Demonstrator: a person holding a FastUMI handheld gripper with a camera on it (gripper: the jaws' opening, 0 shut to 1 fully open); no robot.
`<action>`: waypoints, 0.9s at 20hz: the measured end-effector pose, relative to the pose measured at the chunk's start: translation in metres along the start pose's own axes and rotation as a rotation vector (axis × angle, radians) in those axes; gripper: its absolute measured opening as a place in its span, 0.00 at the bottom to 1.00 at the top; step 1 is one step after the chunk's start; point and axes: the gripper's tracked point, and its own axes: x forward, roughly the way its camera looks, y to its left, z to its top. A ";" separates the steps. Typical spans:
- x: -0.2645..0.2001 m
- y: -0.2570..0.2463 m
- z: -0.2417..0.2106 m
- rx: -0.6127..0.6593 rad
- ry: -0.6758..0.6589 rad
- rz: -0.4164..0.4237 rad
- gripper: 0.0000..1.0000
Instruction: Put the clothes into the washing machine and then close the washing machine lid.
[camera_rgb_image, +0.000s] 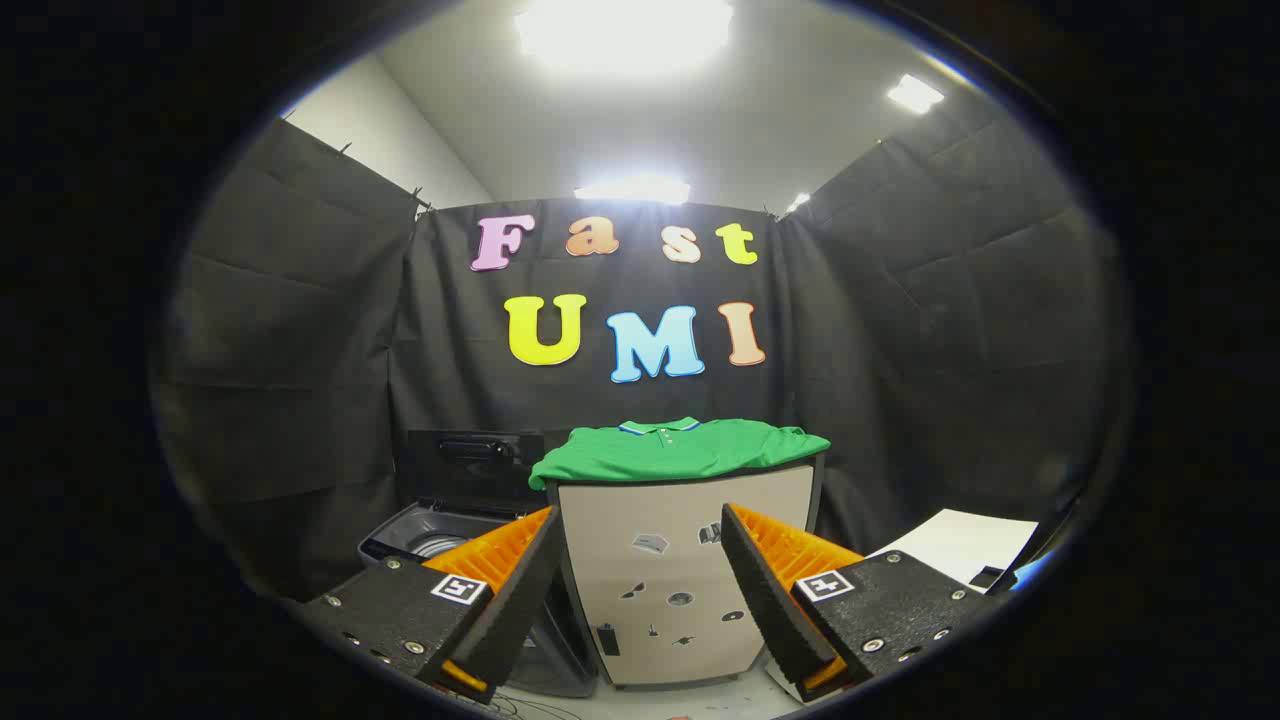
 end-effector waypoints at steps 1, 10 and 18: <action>0.000 0.001 -0.002 -0.002 0.008 0.004 0.96; 0.001 0.008 0.003 0.029 0.009 -0.004 0.96; 0.005 0.019 0.012 0.036 0.010 0.008 0.96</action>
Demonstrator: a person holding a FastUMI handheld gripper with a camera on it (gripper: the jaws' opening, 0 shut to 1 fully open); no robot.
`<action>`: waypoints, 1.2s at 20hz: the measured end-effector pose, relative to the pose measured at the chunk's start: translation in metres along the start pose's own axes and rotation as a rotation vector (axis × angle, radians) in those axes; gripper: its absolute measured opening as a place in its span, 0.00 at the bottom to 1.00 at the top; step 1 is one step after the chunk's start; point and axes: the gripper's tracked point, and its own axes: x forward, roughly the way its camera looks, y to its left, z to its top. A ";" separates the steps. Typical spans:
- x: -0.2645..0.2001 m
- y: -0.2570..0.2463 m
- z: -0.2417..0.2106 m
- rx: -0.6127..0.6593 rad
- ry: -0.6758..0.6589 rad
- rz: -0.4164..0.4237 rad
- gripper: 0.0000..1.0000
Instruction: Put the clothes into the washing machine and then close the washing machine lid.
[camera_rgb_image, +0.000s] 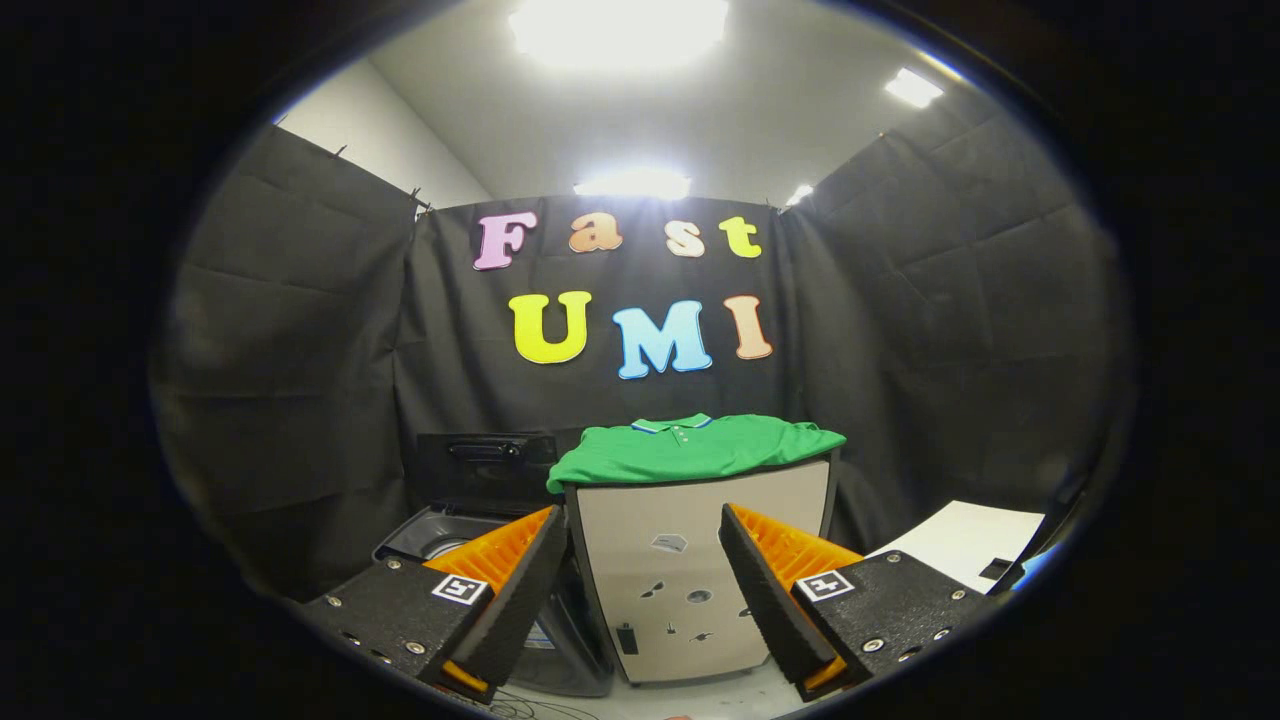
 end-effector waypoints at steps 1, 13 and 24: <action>0.000 0.000 0.004 0.001 -0.005 0.000 0.96; 0.068 -0.021 0.041 -0.002 -0.024 0.001 0.96; 0.152 -0.061 0.061 0.016 0.006 0.009 0.96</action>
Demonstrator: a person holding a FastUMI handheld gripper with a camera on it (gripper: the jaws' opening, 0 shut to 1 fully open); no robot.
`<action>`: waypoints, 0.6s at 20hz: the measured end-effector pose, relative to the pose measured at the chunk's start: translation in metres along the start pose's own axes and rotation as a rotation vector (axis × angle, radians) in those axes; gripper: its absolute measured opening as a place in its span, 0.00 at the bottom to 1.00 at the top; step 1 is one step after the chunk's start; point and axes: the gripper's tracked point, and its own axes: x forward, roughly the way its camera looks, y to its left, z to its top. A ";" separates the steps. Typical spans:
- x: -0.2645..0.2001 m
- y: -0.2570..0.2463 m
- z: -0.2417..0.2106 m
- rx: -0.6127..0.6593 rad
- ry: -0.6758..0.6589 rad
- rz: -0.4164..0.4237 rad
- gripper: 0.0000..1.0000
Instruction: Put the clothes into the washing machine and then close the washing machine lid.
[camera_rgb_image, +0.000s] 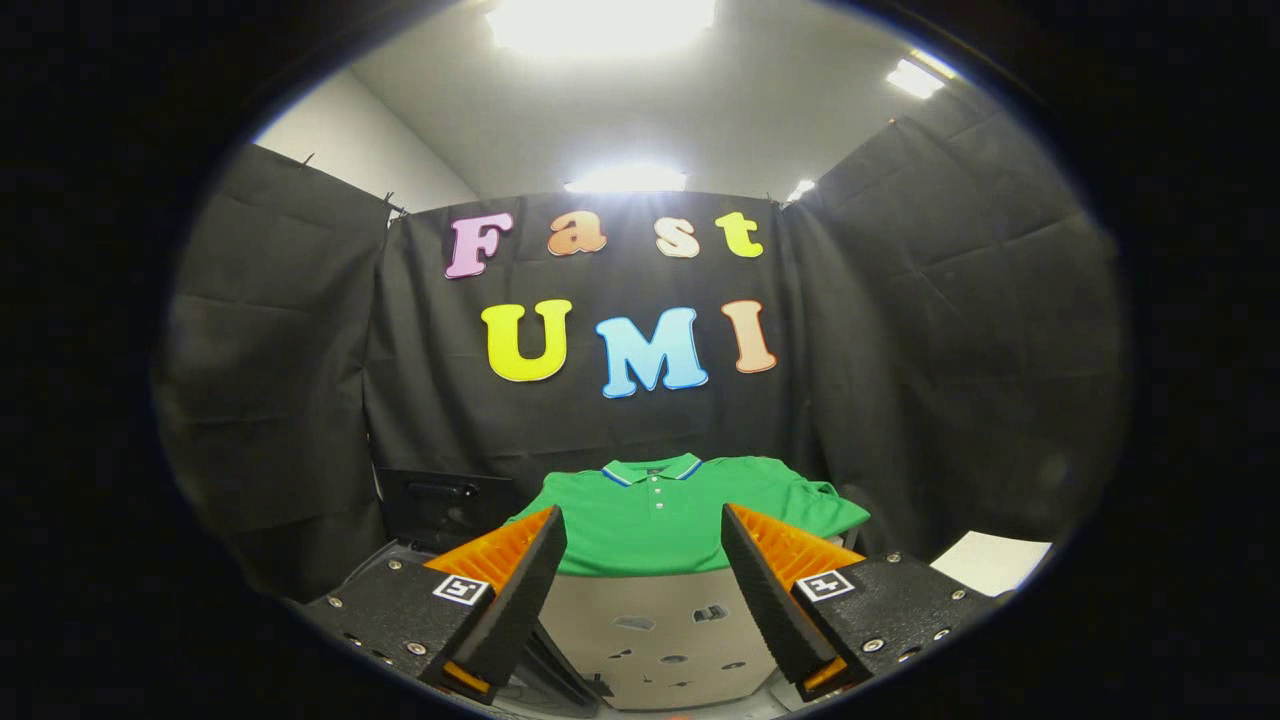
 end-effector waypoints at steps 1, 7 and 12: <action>0.007 -0.003 0.000 0.002 0.003 0.002 0.96; 0.048 -0.012 -0.003 -0.005 0.056 0.041 0.96; 0.081 -0.021 -0.010 -0.015 0.109 0.061 0.96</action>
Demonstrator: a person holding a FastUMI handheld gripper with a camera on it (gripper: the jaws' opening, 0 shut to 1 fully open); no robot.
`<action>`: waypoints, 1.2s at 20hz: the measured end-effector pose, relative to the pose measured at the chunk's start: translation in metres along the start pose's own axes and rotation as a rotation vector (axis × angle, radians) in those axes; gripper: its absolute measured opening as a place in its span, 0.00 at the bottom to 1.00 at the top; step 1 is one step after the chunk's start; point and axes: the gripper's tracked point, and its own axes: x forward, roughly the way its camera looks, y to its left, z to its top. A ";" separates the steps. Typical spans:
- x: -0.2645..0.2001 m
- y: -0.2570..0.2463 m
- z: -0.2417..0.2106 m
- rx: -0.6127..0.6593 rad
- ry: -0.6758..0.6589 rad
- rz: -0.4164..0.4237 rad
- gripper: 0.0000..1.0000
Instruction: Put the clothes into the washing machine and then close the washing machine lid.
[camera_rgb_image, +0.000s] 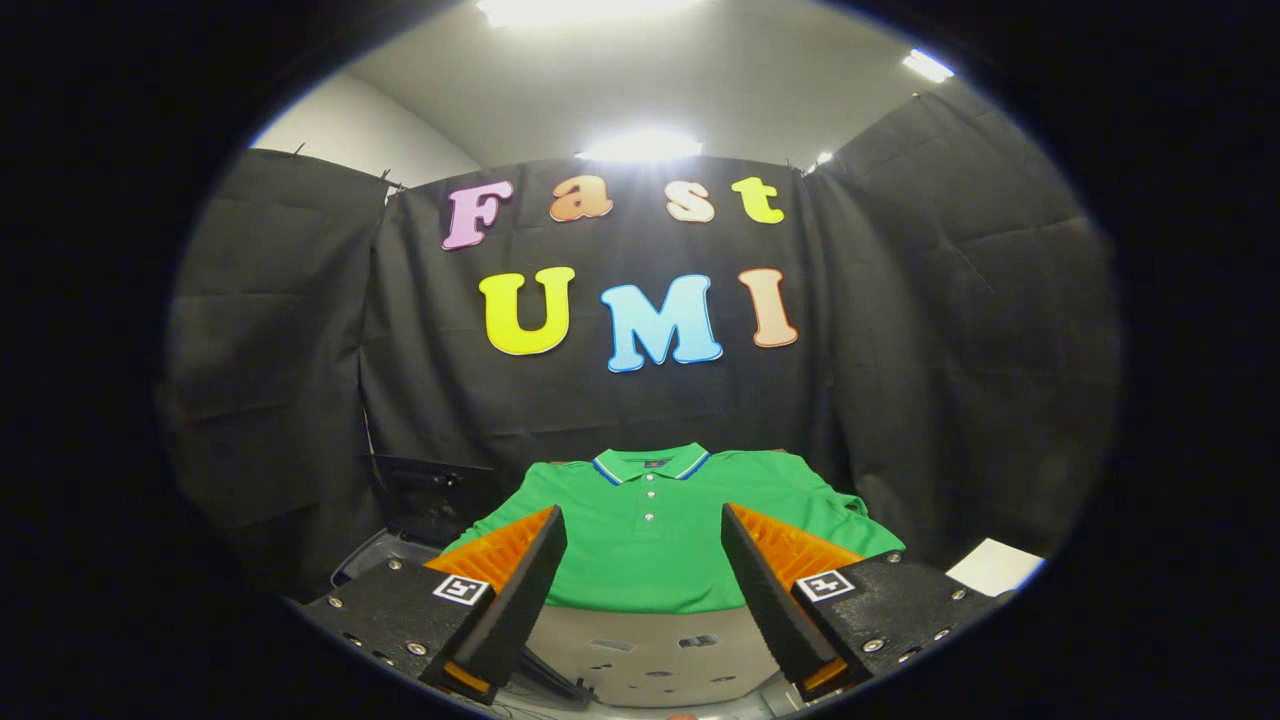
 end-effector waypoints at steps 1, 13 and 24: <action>0.008 -0.002 0.000 0.001 0.006 0.003 0.96; 0.098 -0.014 -0.024 0.008 0.179 0.016 0.96; 0.171 -0.008 -0.048 -0.002 0.355 0.033 0.96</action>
